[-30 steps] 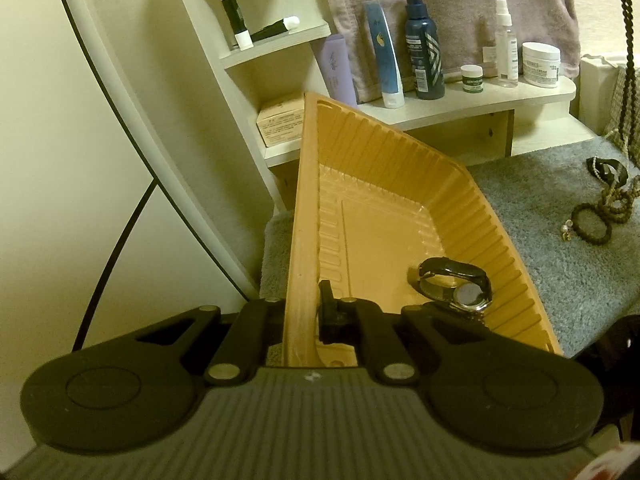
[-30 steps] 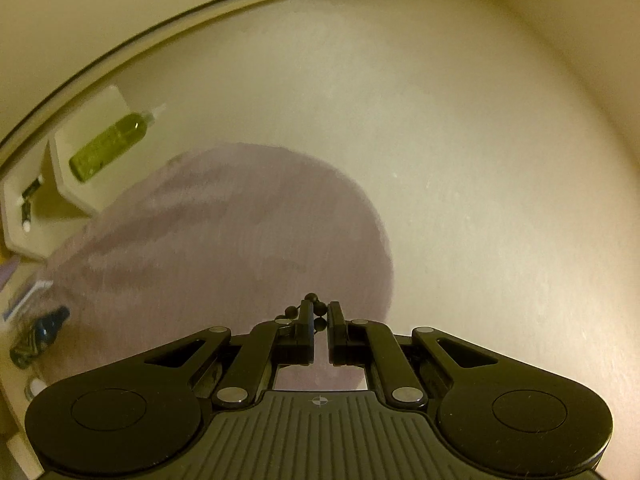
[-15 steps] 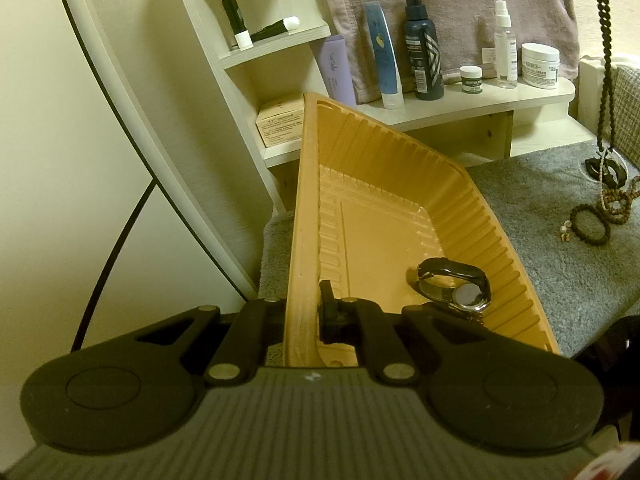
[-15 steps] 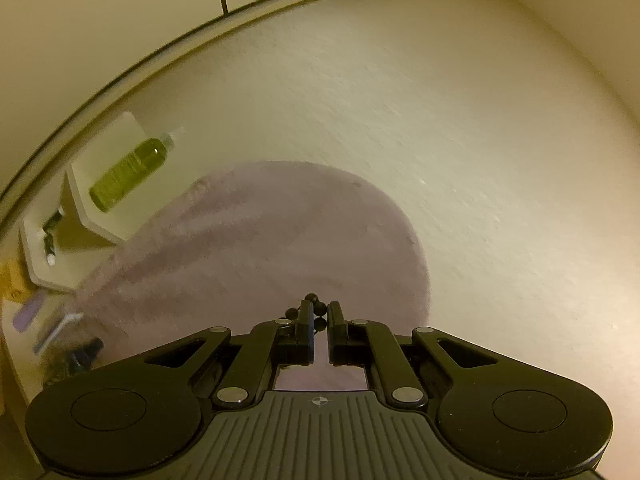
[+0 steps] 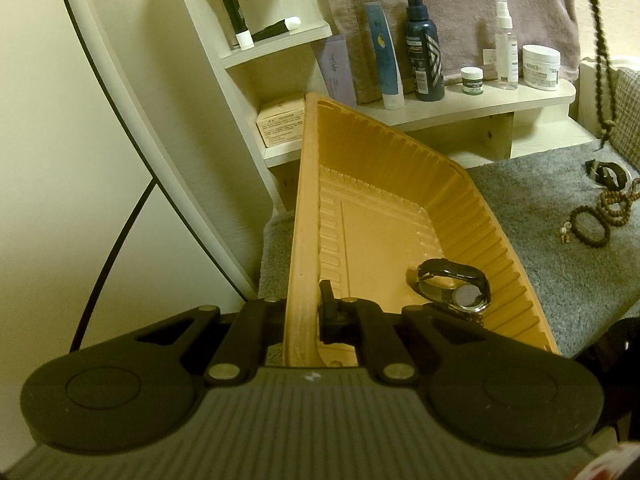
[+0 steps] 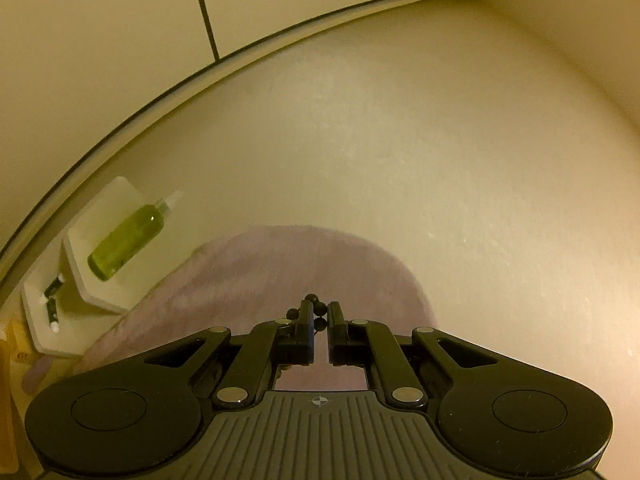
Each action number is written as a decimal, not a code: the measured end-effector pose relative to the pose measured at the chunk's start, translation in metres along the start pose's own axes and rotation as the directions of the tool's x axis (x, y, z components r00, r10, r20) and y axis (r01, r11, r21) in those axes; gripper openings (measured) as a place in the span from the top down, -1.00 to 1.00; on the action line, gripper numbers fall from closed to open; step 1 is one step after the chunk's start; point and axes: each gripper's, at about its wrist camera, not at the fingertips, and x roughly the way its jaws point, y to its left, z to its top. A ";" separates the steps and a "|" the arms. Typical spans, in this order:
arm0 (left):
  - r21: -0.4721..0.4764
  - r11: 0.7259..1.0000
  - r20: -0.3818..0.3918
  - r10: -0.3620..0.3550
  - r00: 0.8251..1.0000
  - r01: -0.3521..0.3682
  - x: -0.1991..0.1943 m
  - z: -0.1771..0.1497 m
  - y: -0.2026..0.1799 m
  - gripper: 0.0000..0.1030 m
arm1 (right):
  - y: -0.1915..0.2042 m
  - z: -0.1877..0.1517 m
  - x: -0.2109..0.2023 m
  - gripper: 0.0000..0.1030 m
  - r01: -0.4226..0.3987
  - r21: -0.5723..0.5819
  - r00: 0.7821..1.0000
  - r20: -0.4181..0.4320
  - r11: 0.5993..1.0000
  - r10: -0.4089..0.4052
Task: Organize jewelry
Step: 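Lift the dark bead strand high with the right tool to untangle it, then lower the dangling dark strand into the tray and open the right tool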
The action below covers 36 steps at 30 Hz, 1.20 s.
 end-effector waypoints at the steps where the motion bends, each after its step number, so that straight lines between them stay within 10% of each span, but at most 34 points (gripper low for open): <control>1: -0.002 1.000 0.000 -0.001 1.000 0.001 0.000 0.000 0.001 0.88 | -0.001 0.001 0.002 0.88 -0.001 0.000 1.000 0.002 1.000 0.001; 15: -0.009 1.000 0.003 -0.006 1.000 0.006 0.001 0.000 0.003 0.88 | 0.011 0.019 0.009 0.88 -0.110 -0.025 0.993 0.034 0.994 0.111; 36: -0.017 1.000 0.007 -0.013 1.000 0.013 0.002 -0.002 0.005 0.88 | 0.090 0.028 0.037 0.88 -0.403 -0.156 0.912 0.015 0.902 0.410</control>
